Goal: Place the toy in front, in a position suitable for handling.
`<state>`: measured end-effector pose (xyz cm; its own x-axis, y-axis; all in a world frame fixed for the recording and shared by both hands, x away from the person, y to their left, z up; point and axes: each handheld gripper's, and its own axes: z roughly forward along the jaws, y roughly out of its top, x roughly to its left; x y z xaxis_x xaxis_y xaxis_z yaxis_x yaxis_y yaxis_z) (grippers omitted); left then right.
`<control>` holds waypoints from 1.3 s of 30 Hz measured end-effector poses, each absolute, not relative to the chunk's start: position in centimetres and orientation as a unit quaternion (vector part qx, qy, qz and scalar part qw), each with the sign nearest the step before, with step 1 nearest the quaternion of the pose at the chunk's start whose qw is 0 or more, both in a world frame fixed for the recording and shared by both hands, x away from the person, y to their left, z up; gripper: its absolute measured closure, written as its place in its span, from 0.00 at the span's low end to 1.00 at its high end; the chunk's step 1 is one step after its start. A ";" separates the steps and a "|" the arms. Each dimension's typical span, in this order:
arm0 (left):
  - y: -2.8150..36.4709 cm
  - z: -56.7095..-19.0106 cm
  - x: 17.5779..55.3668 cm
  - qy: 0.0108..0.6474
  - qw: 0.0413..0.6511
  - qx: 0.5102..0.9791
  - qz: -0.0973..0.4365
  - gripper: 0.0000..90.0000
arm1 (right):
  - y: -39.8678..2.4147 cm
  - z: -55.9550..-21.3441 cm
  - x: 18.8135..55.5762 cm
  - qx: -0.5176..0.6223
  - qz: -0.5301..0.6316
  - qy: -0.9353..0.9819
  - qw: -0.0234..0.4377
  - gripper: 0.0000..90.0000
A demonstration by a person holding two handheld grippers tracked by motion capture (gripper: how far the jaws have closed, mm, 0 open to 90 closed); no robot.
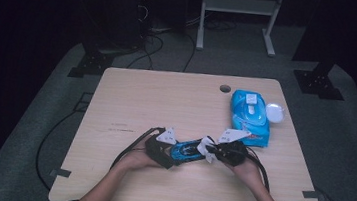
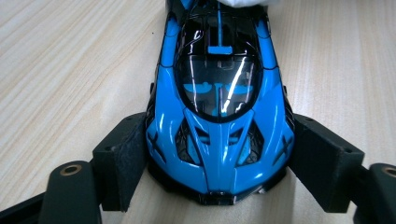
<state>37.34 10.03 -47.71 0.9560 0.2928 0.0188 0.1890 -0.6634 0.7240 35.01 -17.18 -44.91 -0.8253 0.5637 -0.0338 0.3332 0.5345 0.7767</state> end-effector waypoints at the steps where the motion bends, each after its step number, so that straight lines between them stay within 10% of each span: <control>1: 10.0 -47.7 37.3 0.132 0.389 0.909 0.066 0.27 | -17.1 -44.9 34.9 0.257 0.404 0.866 0.144 0.96; 18: 9.8 -47.8 37.2 0.132 0.392 0.908 0.069 0.28 | -9.5 -46.4 36.3 0.214 0.445 0.869 0.019 0.96; 39: 10.1 -47.7 37.3 0.136 0.393 0.907 0.065 0.27 | -7.8 -45.4 37.4 0.216 0.404 0.887 0.062 0.96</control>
<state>37.31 10.10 -47.70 0.9544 0.2984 0.0118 0.1956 -0.6545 0.7303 37.35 -7.82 -45.39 -0.8988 0.4336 0.0643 0.3333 0.5809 0.7426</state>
